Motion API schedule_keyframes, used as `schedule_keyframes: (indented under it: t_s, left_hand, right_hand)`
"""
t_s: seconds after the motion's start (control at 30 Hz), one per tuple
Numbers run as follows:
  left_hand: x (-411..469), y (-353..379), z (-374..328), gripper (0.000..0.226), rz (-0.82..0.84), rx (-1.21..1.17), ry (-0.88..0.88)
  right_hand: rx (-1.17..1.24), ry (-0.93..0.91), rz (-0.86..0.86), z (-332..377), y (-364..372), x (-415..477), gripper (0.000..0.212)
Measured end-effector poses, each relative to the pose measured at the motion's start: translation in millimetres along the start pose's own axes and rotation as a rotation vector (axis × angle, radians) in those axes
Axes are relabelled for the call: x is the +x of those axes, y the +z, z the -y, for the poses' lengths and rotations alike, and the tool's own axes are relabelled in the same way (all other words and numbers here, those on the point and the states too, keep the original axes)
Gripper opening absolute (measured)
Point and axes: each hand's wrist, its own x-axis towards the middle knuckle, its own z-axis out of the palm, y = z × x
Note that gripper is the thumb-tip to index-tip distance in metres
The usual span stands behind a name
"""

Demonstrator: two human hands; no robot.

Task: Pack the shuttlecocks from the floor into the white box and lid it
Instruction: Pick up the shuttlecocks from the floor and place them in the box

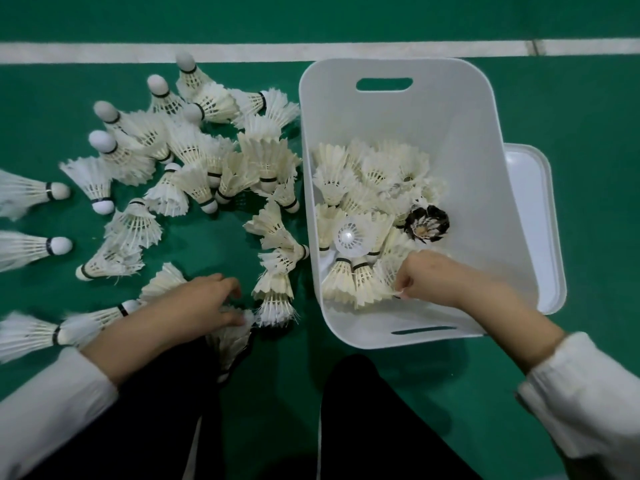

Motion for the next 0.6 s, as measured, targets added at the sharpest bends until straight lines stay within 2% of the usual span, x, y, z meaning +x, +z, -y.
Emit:
schedule_keyframes:
  t_s: [0.13, 0.2, 0.3, 0.43, 0.6]
  left_hand:
    - [-2, 4, -1, 0.053, 0.112, -0.028, 0.032]
    - [-1, 6, 0, 0.047, 0.12, 0.02, 0.053]
    - [1, 9, 5, 0.032, 0.081, 0.092, 0.056]
    - [-2, 3, 8, 0.025, 0.003, 0.033, 0.071]
    - [-17, -23, 12, 0.017, -0.228, -0.118, 0.103]
  right_hand:
    - [-0.007, -0.022, 0.063, -1, -10, -6, 0.046]
    - [0.043, -0.022, 0.033, 2, -19, -16, 0.049]
    - [0.131, -0.066, -0.127, 13, -38, -32, 0.038]
    - [0.232, -0.223, -0.41, 48, -59, -49, 0.022]
    - [0.222, -0.503, -0.561, 104, -68, -43, 0.015]
